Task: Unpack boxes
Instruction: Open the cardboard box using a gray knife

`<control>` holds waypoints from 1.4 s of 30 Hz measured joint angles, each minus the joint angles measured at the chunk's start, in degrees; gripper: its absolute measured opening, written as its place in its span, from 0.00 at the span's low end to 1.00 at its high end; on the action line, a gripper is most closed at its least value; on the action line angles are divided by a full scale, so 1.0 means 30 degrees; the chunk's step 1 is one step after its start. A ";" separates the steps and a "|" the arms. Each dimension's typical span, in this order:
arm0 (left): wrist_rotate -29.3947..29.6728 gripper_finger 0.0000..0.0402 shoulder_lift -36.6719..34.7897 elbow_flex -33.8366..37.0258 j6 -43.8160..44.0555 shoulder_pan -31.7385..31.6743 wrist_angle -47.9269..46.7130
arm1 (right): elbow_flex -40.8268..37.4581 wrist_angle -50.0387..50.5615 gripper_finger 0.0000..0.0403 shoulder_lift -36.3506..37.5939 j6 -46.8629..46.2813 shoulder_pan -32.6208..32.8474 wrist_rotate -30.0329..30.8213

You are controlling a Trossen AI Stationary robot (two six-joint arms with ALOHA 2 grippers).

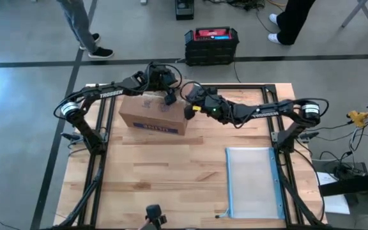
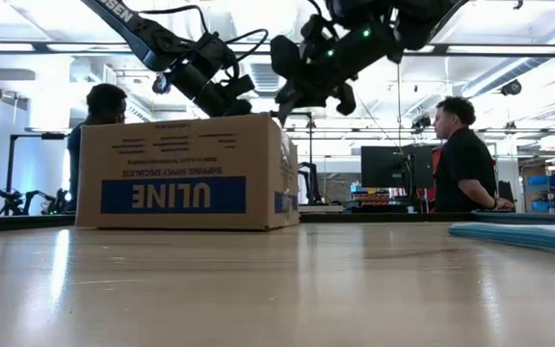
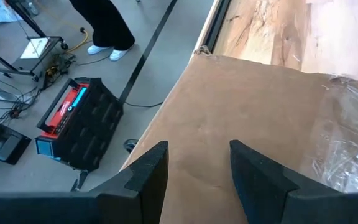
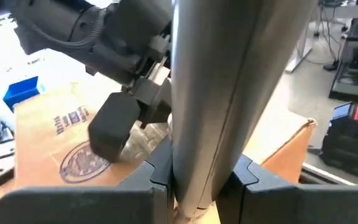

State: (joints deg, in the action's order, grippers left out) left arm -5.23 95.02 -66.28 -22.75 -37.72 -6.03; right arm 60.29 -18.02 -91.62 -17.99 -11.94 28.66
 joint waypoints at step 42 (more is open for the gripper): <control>1.4230 0.31 -1.0298 0.3134 1.1053 -0.0357 -1.4007 | 0.0000 0.3088 0.12 0.1618 0.3865 0.0553 -1.0092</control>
State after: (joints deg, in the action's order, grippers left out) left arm 37.45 64.13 -56.88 10.40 -38.79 -48.04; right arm 60.29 -8.76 -86.76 -6.40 -10.28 -1.62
